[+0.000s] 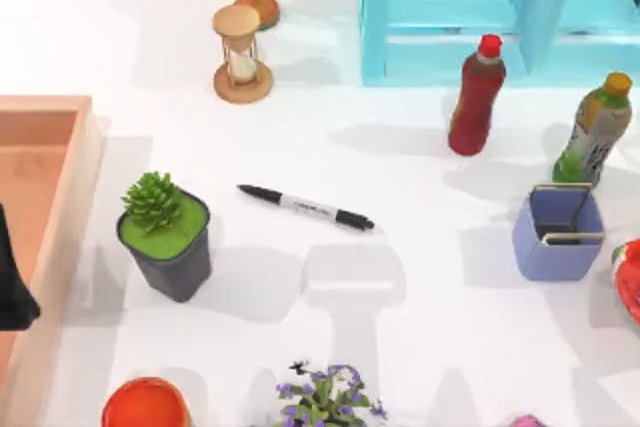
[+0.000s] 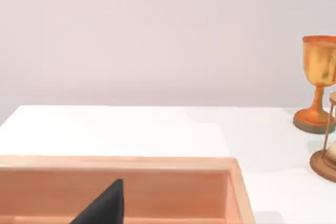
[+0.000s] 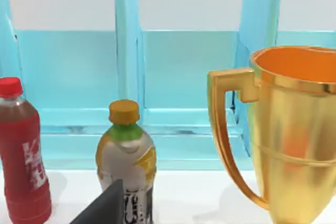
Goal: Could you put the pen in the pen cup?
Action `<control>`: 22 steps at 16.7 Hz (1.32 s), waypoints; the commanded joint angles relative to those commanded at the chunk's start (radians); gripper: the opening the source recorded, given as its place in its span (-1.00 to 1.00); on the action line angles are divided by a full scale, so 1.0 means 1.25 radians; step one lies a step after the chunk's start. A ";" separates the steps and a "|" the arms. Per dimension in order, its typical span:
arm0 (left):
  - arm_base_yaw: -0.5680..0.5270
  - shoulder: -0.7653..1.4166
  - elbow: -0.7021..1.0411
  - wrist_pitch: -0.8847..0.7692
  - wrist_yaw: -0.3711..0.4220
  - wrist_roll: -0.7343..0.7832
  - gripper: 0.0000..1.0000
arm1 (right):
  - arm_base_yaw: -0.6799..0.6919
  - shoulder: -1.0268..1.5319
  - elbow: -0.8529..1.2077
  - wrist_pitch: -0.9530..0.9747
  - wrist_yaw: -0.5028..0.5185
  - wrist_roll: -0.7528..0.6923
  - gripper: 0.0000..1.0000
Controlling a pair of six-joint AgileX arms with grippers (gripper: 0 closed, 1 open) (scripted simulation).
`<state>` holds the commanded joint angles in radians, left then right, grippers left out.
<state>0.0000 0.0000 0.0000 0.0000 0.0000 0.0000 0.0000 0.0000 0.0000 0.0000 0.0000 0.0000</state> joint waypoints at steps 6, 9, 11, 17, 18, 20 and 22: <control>0.000 0.000 0.000 0.000 0.000 0.000 1.00 | 0.025 0.076 0.074 -0.043 0.005 -0.014 1.00; 0.000 0.000 0.000 0.000 0.000 0.000 1.00 | 0.069 0.214 0.208 -0.119 0.013 -0.039 1.00; 0.000 0.000 0.000 0.000 0.000 0.000 1.00 | 0.107 0.335 0.324 -0.185 0.020 -0.060 1.00; 0.000 0.000 0.000 0.000 0.000 0.000 1.00 | 0.250 0.794 0.762 -0.436 0.050 -0.142 1.00; 0.000 0.000 0.000 0.000 0.000 0.000 1.00 | 0.276 0.879 0.843 -0.482 0.056 -0.157 1.00; 0.000 0.000 0.000 0.000 0.000 0.000 1.00 | 0.327 1.051 1.005 -0.575 0.068 -0.186 1.00; 0.000 0.000 0.000 0.000 0.000 0.000 1.00 | 0.379 1.223 1.168 -0.667 0.081 -0.215 1.00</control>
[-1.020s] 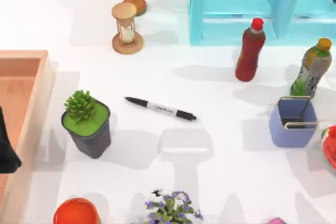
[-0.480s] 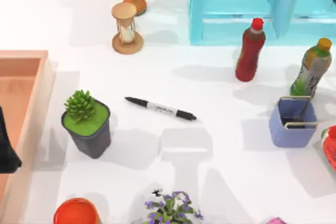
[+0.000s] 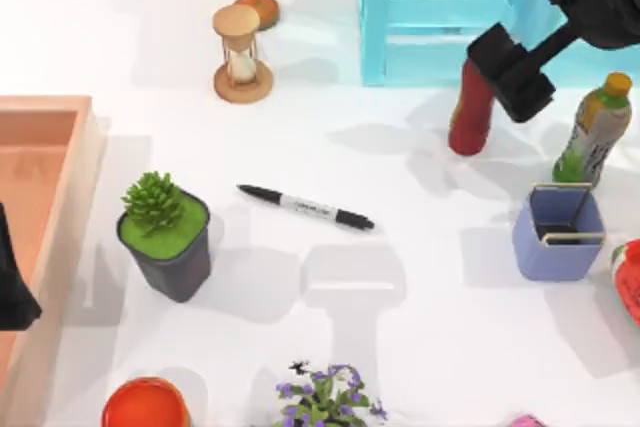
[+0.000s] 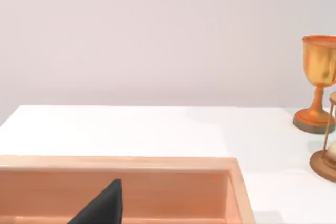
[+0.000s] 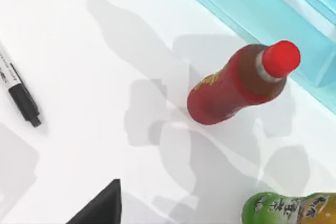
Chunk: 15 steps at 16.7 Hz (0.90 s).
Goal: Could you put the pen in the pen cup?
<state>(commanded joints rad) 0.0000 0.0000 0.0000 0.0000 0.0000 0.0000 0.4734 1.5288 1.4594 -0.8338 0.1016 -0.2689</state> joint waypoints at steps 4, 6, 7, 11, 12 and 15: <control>0.000 0.000 0.000 0.000 0.000 0.000 1.00 | 0.096 0.324 0.309 -0.175 0.025 -0.053 1.00; 0.000 0.000 0.000 0.000 0.000 0.000 1.00 | 0.137 0.466 0.447 -0.253 0.037 -0.076 1.00; 0.000 0.000 0.000 0.000 0.000 0.000 1.00 | 0.156 0.531 0.510 -0.289 0.042 -0.086 1.00; 0.000 0.000 0.000 0.000 0.000 0.000 1.00 | 0.215 0.734 0.711 -0.402 0.058 -0.115 1.00; 0.000 0.000 0.000 0.000 0.000 0.000 1.00 | 0.226 0.768 0.746 -0.421 0.060 -0.120 1.00; 0.000 0.000 0.000 0.000 0.000 0.000 1.00 | 0.243 0.826 0.805 -0.455 0.065 -0.128 1.00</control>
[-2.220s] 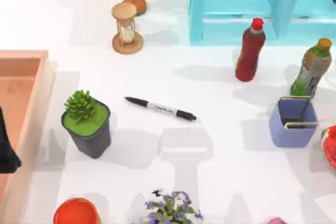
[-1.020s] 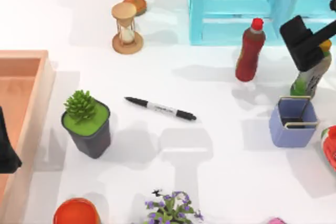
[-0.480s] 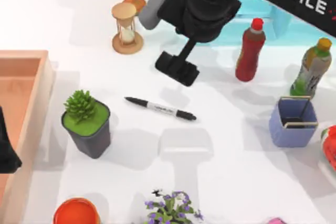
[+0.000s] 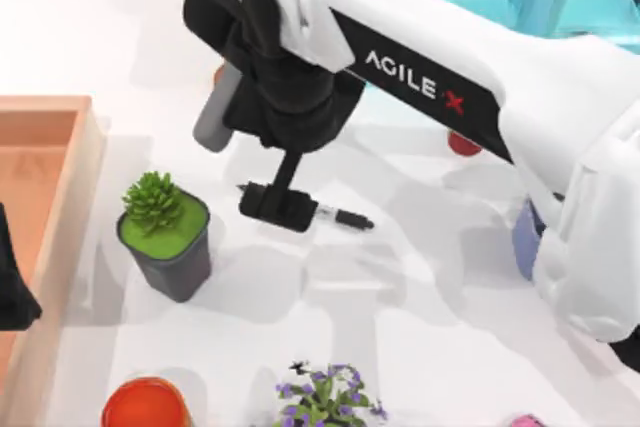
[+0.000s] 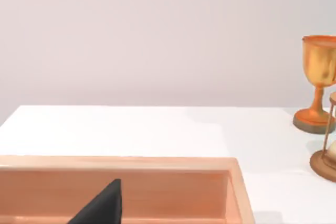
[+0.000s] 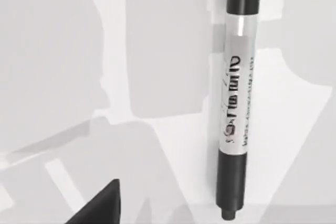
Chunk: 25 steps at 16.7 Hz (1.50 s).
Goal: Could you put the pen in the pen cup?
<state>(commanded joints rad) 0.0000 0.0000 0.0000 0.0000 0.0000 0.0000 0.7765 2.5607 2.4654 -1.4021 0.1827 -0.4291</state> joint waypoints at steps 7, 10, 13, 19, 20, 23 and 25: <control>0.000 0.000 0.000 0.000 0.000 0.000 1.00 | -0.005 0.004 -0.010 0.012 -0.001 -0.005 1.00; 0.000 0.000 0.000 0.000 0.000 0.000 1.00 | -0.023 0.006 -0.070 0.078 -0.001 -0.024 1.00; 0.000 0.000 0.000 0.000 0.000 0.000 1.00 | -0.037 0.019 -0.143 0.167 -0.002 -0.037 1.00; 0.000 0.000 0.000 0.000 0.000 0.000 1.00 | -0.026 0.055 -0.211 0.269 -0.001 -0.027 1.00; 0.000 0.000 0.000 0.000 0.000 0.000 1.00 | -0.026 0.055 -0.211 0.269 -0.001 -0.027 1.00; 0.000 0.000 0.000 0.000 0.000 0.000 1.00 | -0.026 0.055 -0.211 0.269 -0.001 -0.027 0.85; 0.000 0.000 0.000 0.000 0.000 0.000 1.00 | -0.026 0.055 -0.211 0.269 -0.001 -0.027 0.55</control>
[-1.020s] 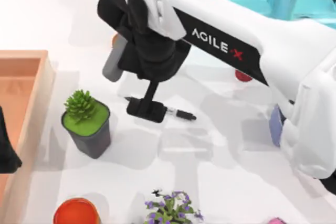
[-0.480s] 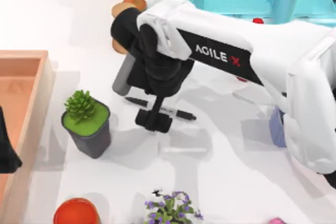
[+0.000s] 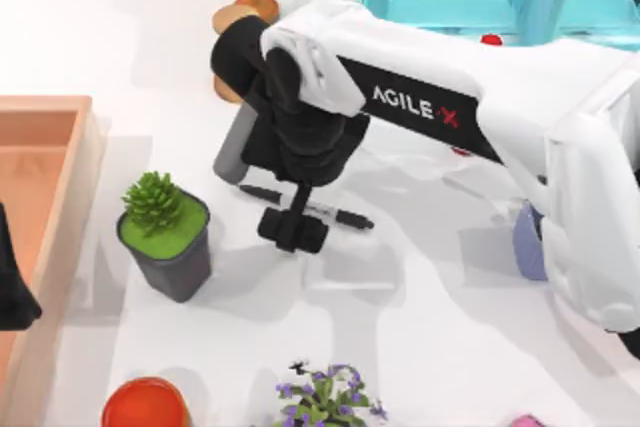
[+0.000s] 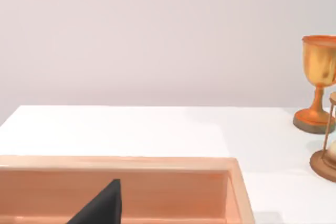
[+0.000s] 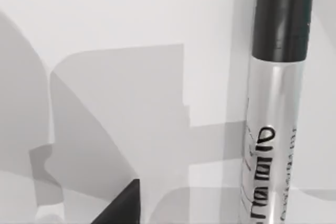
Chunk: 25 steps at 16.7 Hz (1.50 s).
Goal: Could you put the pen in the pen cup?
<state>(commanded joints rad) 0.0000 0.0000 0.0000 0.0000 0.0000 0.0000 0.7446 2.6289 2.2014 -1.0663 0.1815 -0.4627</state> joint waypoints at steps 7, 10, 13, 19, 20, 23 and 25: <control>0.000 0.000 0.000 0.000 0.000 0.000 1.00 | 0.000 0.000 0.000 0.000 0.000 0.000 -0.51; 0.000 0.000 0.000 0.000 0.000 0.000 1.00 | 0.000 0.000 0.000 0.000 0.000 0.000 -0.96; 0.000 0.000 0.000 0.000 0.000 0.000 1.00 | 0.000 0.000 0.000 0.000 0.000 0.000 -1.00; 0.000 0.000 0.000 0.000 0.000 0.000 1.00 | 0.008 -0.068 -0.023 -0.043 -0.036 0.029 -1.00; 0.000 0.000 0.000 0.000 0.000 0.000 1.00 | 0.008 -0.069 -0.024 -0.044 -0.036 0.030 -1.00; 0.000 0.000 0.000 0.000 0.000 0.000 1.00 | -0.007 -0.121 -0.036 -0.087 -0.020 0.061 -1.00; 0.000 0.000 0.000 0.000 0.000 0.000 1.00 | -0.010 -0.183 -0.047 -0.137 -0.003 0.097 -1.00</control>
<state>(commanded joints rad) 0.0000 0.0000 0.0000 0.0000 0.0000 0.0000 0.7324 2.3999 2.1424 -1.2377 0.1772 -0.3416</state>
